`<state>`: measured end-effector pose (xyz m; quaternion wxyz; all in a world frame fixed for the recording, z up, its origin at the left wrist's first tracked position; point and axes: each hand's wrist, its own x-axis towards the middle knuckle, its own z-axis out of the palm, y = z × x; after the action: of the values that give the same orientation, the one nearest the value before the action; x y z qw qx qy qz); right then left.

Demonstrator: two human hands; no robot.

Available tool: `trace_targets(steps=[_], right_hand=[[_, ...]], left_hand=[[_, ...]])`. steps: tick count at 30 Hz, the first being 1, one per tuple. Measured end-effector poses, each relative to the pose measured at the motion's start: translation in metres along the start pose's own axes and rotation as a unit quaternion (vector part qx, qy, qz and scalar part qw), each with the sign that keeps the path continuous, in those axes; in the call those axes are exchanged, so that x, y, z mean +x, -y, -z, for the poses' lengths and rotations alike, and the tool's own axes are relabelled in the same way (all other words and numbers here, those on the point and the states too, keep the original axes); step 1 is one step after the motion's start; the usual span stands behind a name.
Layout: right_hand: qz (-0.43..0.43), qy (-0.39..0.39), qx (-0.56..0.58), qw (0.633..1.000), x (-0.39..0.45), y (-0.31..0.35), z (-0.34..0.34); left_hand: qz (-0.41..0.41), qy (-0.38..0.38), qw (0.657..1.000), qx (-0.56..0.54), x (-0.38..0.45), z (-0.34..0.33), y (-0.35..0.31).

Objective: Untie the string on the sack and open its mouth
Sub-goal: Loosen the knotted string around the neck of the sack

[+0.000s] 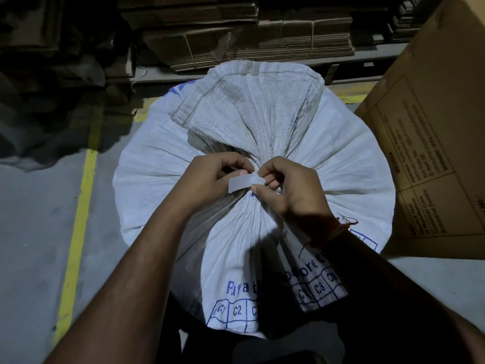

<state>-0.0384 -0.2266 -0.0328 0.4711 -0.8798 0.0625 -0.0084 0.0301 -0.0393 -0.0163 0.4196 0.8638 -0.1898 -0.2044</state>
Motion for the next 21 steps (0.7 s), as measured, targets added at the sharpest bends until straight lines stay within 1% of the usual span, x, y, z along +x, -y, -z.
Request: trace_targets(steps=[6,10,13,15,18,21], right_hand=[[-0.018,0.007,-0.007,1.000,0.0009,-0.0019,-0.0002],[-0.014,0.018,-0.007,1.000,0.0004,-0.0013,0.0013],[-0.007,0.024,-0.016,1.000,0.0009,-0.0030,0.0008],[-0.001,0.026,-0.018,1.000,0.0013,-0.0037,0.0008],[0.009,0.028,-0.029,0.999,0.0009,-0.0027,0.0021],[0.019,0.029,-0.042,0.999,0.0011,-0.0027,0.0020]], left_hand=[[0.002,0.017,0.998,0.057,0.0021,-0.0018,0.0030],[-0.032,0.017,0.995,0.094,0.0053,-0.0019,0.0062],[-0.055,0.006,0.988,0.144,0.0061,-0.0022,0.0087],[-0.061,-0.005,0.986,0.152,0.0064,-0.0031,0.0094],[-0.058,-0.024,0.987,0.151,0.0071,-0.0047,0.0097],[-0.036,-0.042,0.984,0.169,0.0072,-0.0074,0.0092]])
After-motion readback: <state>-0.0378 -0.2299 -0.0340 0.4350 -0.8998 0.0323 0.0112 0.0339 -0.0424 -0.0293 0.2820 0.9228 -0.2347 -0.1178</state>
